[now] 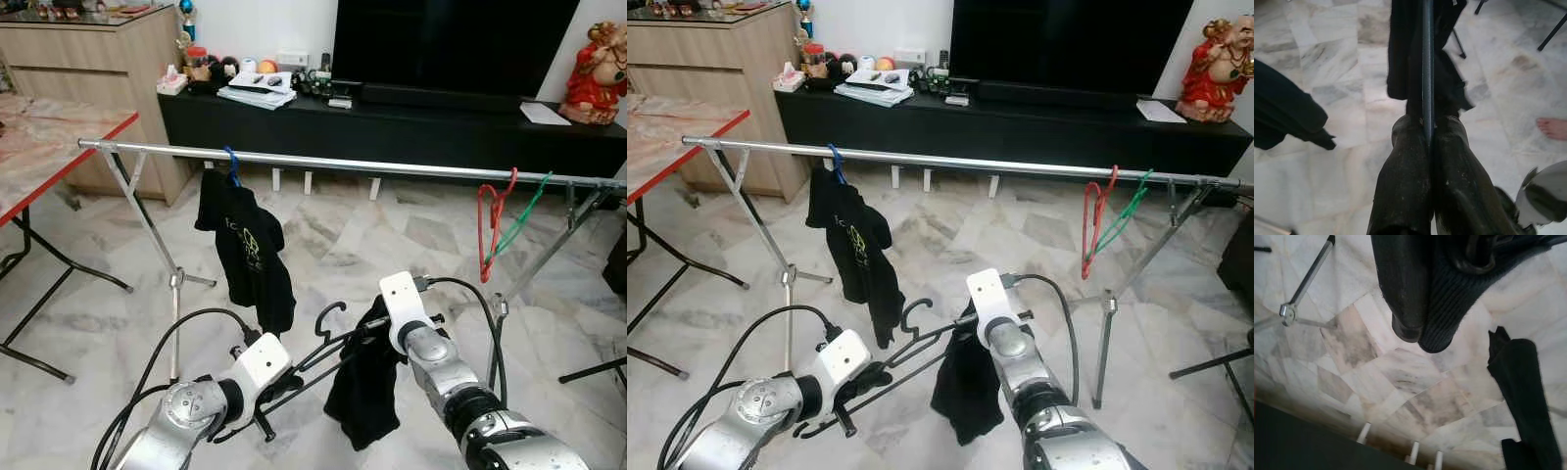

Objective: Hang hanger

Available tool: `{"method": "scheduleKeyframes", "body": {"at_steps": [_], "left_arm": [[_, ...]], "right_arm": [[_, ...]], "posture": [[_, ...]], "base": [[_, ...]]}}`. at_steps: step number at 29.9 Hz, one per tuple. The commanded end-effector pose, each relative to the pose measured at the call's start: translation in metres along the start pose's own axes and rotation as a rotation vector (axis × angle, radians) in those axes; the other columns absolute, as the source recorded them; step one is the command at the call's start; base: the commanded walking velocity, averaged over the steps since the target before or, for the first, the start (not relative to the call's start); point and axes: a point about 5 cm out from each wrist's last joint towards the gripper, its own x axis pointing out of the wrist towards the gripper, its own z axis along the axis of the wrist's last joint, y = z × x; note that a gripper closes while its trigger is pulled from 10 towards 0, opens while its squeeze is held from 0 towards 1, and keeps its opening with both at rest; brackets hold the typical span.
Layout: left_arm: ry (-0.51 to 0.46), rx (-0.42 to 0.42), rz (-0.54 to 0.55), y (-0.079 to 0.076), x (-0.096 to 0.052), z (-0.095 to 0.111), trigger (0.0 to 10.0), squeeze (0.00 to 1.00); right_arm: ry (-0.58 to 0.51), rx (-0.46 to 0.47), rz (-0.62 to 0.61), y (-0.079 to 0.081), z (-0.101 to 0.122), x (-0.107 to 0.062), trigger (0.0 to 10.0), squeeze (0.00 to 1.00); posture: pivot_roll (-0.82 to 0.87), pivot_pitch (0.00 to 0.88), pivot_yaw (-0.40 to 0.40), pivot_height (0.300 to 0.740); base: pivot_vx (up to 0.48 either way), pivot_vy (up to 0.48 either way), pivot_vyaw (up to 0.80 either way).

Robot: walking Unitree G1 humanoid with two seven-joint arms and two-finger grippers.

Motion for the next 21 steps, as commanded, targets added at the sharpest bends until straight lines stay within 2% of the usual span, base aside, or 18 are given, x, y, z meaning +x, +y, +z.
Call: {"method": "scheduleKeyframes", "body": {"at_steps": [1, 17, 21], "left_arm": [[0.041, 0.010, 0.026, 0.003, 0.001, -0.004, 10.0, 0.00], [0.091, 0.026, 0.090, 0.009, 0.001, -0.008, 10.0, 0.00], [0.034, 0.022, 0.110, 0.009, 0.004, 0.000, 10.0, 0.00]], "right_arm": [[-0.044, 0.035, -0.034, -0.005, 0.015, 0.002, 10.0, 0.00], [-0.031, 0.041, -0.054, -0.006, 0.012, 0.001, 10.0, 0.00], [-0.037, 0.032, 0.021, 0.004, 0.015, 0.001, 10.0, 0.00]], "posture": [[0.15, 0.000, -0.082, 0.740], [0.15, 0.000, -0.084, 0.740], [0.15, 0.000, -0.086, 0.740]], "base": [[0.000, 0.000, 0.00], [0.000, 0.000, 0.00], [0.000, 0.000, 0.00]]}}
